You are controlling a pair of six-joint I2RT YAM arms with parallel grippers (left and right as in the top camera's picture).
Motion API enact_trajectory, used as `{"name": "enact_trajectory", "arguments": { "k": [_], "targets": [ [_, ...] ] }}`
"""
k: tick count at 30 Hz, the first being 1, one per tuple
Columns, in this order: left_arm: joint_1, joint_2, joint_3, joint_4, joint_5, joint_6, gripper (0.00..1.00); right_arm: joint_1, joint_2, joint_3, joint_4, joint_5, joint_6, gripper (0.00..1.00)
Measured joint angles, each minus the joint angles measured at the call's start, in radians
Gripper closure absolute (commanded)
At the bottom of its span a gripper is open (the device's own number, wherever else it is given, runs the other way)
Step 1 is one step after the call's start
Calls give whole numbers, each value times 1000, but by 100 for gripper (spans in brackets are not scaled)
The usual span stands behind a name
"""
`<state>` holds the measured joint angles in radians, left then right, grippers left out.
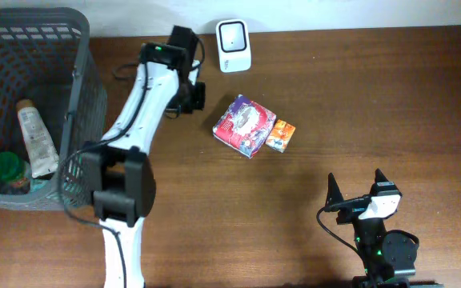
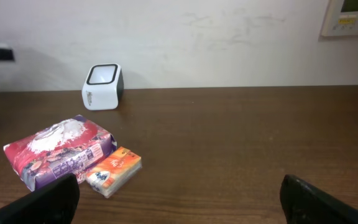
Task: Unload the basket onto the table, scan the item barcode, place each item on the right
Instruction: 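Carry the purple-red pack to the scanner and set it beside the orange pack, then return the left gripper to the basket and grasp the green wipes pack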
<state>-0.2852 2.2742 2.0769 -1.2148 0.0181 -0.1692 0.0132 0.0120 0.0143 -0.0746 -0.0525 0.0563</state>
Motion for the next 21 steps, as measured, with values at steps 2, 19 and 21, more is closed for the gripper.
{"name": "enact_trajectory", "arguments": {
  "k": [2, 19, 21],
  "targets": [
    [-18, 55, 0, 9, 17, 0, 100, 0, 0, 0, 0, 0, 0, 2],
    [-185, 141, 82, -166, 230, -1, 100, 0, 0, 0, 0, 0, 0, 1],
    [-185, 149, 189, -245, 237, -1, 100, 0, 0, 0, 0, 0, 0, 2]
  ]
}}
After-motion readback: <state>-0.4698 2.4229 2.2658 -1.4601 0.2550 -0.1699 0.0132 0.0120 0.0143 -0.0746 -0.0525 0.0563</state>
